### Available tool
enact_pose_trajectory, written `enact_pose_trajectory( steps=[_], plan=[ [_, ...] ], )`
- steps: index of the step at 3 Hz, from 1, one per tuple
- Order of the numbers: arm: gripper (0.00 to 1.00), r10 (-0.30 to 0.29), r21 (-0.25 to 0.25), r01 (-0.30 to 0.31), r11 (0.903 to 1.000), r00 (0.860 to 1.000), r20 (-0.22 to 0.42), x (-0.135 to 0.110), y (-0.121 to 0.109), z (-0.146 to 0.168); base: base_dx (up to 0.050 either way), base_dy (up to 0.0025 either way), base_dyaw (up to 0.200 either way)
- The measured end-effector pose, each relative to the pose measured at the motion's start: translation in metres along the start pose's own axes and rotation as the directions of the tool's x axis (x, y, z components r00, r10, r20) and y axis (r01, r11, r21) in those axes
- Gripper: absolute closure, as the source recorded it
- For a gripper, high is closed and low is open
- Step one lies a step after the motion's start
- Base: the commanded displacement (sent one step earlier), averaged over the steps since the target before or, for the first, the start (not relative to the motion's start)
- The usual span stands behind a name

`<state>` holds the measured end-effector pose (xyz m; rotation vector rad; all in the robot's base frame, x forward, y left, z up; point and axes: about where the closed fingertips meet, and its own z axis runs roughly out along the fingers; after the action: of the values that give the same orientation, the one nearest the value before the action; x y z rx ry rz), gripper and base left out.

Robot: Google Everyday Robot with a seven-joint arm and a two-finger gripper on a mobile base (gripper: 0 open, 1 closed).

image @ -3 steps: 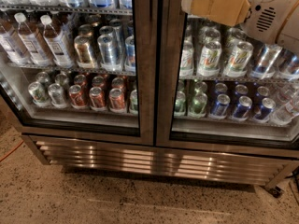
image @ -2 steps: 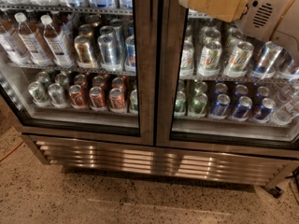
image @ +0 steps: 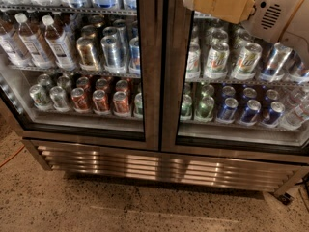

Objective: Open right fridge door

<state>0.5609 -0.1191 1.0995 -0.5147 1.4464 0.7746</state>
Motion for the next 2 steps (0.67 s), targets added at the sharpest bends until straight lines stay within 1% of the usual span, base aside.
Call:
enact_pose_trajectory(
  steps=[1,2],
  plan=[
    [0.07,-0.053,-0.087,0.054,0.9948,0.999,0.011,-0.0017,0.0050,0.0028,0.000,0.00000,0.000],
    [0.20,-0.074,-0.168,0.077,0.9829,0.997,0.023,-0.0053,0.0086,0.0024,0.000,0.00000,0.000]
  ],
)
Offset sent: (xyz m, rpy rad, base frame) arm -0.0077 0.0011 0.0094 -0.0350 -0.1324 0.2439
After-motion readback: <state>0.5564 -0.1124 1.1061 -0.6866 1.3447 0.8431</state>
